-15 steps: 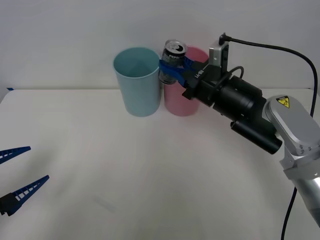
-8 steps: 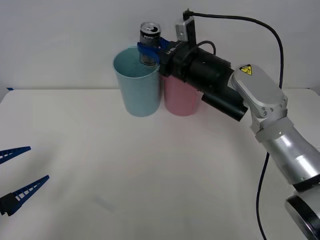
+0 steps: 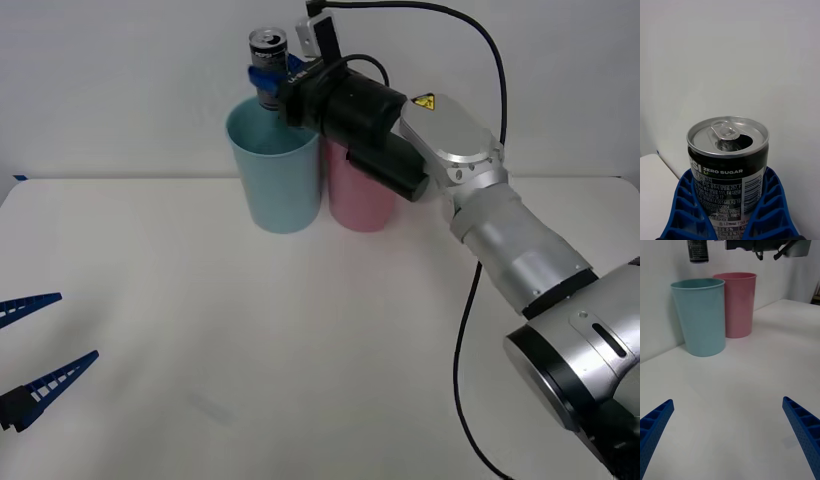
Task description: Grasp the object on the table and drop it into the matching bin: aluminum can to the light blue bin, PET bottle to the pink bin.
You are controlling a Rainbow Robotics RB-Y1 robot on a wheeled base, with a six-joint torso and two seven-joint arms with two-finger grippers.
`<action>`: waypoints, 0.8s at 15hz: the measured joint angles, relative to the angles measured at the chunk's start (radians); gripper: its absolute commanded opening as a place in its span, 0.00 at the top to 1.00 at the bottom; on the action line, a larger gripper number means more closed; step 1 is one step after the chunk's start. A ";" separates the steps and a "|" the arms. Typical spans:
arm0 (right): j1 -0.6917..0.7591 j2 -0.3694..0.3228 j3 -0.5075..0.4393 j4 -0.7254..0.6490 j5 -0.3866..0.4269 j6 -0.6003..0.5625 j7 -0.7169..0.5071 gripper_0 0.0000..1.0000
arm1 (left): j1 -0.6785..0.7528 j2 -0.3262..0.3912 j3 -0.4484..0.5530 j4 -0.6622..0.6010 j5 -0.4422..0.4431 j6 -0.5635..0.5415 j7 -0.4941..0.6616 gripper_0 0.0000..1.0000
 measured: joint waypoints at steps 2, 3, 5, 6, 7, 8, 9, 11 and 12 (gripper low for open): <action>-0.037 0.021 0.000 0.058 0.000 0.032 0.013 1.00 | 0.000 0.000 0.000 0.000 0.000 0.000 0.000 0.00; -0.047 0.028 0.001 0.076 0.000 0.047 0.019 0.98 | 0.000 0.000 0.000 0.000 0.000 0.000 0.000 0.00; -0.054 0.033 0.004 0.089 -0.001 0.064 0.025 0.97 | 0.000 0.000 0.000 0.000 0.000 0.000 0.000 0.00; -0.054 0.033 0.006 0.090 -0.006 0.065 0.025 0.96 | 0.000 0.000 0.000 0.000 0.000 0.000 0.000 0.00; -0.053 0.033 0.010 0.091 -0.011 0.065 0.025 0.93 | 0.000 0.000 0.000 0.000 0.000 0.000 0.000 0.00; -0.053 0.033 0.012 0.091 -0.014 0.065 0.025 0.58 | 0.000 0.000 0.000 0.000 0.000 0.000 0.000 0.00; -0.053 0.032 0.013 0.091 -0.016 0.065 0.025 0.00 | 0.000 0.000 0.000 0.000 0.000 0.000 0.000 0.00; -0.053 0.030 0.013 0.091 -0.021 0.066 0.026 0.00 | 0.000 0.000 0.000 0.000 0.000 0.000 0.000 0.00; -0.053 0.029 0.013 0.091 -0.022 0.066 0.029 0.00 | 0.000 0.000 0.000 0.000 0.000 0.000 0.000 0.00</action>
